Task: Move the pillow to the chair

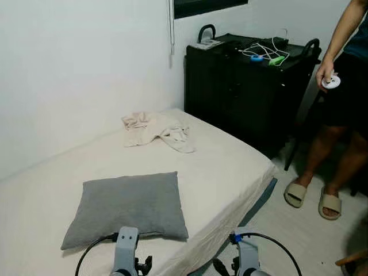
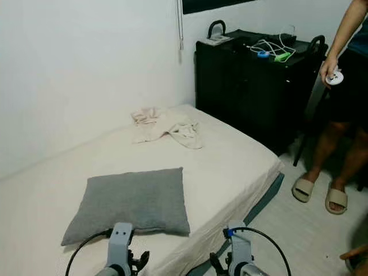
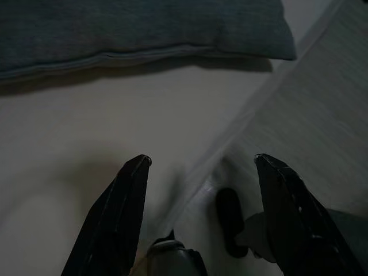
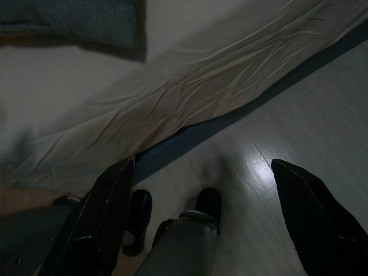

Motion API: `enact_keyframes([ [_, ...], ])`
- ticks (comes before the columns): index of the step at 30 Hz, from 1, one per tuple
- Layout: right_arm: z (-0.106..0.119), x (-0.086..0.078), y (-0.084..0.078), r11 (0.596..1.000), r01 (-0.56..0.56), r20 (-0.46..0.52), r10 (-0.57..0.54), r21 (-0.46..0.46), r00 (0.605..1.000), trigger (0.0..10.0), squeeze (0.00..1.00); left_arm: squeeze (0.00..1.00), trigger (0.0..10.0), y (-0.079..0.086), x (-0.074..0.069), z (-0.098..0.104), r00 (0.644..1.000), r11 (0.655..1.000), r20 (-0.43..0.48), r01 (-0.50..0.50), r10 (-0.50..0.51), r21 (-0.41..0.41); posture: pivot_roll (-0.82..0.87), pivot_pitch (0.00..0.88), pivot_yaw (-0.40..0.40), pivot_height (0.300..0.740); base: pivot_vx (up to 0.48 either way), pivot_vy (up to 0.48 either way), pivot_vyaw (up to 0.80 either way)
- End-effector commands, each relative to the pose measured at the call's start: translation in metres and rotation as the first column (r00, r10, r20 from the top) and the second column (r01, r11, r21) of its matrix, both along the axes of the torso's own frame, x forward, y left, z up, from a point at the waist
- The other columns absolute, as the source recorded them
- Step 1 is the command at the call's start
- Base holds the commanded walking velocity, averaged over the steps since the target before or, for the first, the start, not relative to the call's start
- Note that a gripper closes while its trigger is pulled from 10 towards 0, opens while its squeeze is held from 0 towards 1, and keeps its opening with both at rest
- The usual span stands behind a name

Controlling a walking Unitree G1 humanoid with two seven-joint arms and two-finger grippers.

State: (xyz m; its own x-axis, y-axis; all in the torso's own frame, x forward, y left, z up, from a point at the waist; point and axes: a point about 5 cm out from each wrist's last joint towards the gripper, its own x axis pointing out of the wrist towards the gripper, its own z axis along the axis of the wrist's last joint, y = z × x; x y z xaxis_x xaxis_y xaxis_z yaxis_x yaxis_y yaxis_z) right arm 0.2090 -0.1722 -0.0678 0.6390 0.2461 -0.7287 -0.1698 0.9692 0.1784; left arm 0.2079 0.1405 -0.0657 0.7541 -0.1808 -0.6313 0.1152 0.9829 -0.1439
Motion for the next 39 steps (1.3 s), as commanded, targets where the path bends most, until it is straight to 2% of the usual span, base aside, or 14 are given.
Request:
enact_keyframes([
  [1,-0.0018,-0.0023,0.0054,1.000,-0.018,-0.009,0.018,0.004,1.000,10.0,0.00,0.00,10.0,0.0040,-0.0029,-0.0020,1.000,1.000,-0.014,0.008,-0.008,0.018,0.00,0.004,0.013,0.740,0.000,0.000,0.00],
  [4,-0.0019,-0.0023,0.0064,1.000,-0.023,-0.010,0.023,0.005,1.000,10.0,0.00,0.00,10.0,0.0042,-0.0025,-0.0016,1.000,1.000,-0.011,0.015,-0.015,0.017,0.00,0.000,0.013,0.740,0.000,0.000,0.00],
  [12,-0.0014,-0.0011,0.0090,0.999,-0.033,-0.008,0.033,0.006,0.999,10.0,0.00,0.00,10.0,0.0028,-0.0022,-0.0015,0.998,0.998,-0.014,0.056,-0.055,0.025,0.00,0.000,0.013,0.740,0.000,-0.438,0.00],
  [15,-0.0012,-0.0008,0.0092,0.999,-0.034,-0.006,0.034,0.007,0.999,10.0,0.00,0.00,10.0,0.0036,-0.0015,-0.0013,1.000,0.999,-0.012,0.028,-0.028,0.027,0.00,0.000,0.015,0.740,0.000,0.000,0.00],
  [28,0.0014,0.0019,0.0047,1.000,0.015,0.028,-0.016,0.023,0.999,10.0,0.00,0.00,10.0,0.0042,-0.0028,-0.0021,0.999,0.999,-0.018,0.036,-0.036,0.036,0.00,0.007,0.021,0.740,0.000,0.000,0.00],
  [34,0.0004,-0.0007,0.0058,0.999,0.001,0.021,-0.002,0.052,1.000,10.0,0.00,0.00,10.0,0.0033,-0.0038,-0.0026,0.999,0.998,-0.020,0.043,-0.043,0.039,0.00,0.009,0.023,0.740,0.000,0.000,0.78],
  [39,-0.0034,-0.0069,0.0058,0.999,-0.007,-0.005,0.008,0.045,1.000,10.0,0.00,0.00,10.0,-0.0015,-0.0053,-0.0034,0.996,0.995,-0.024,0.090,-0.089,0.046,0.00,0.009,0.020,0.740,0.000,0.000,0.78],
])
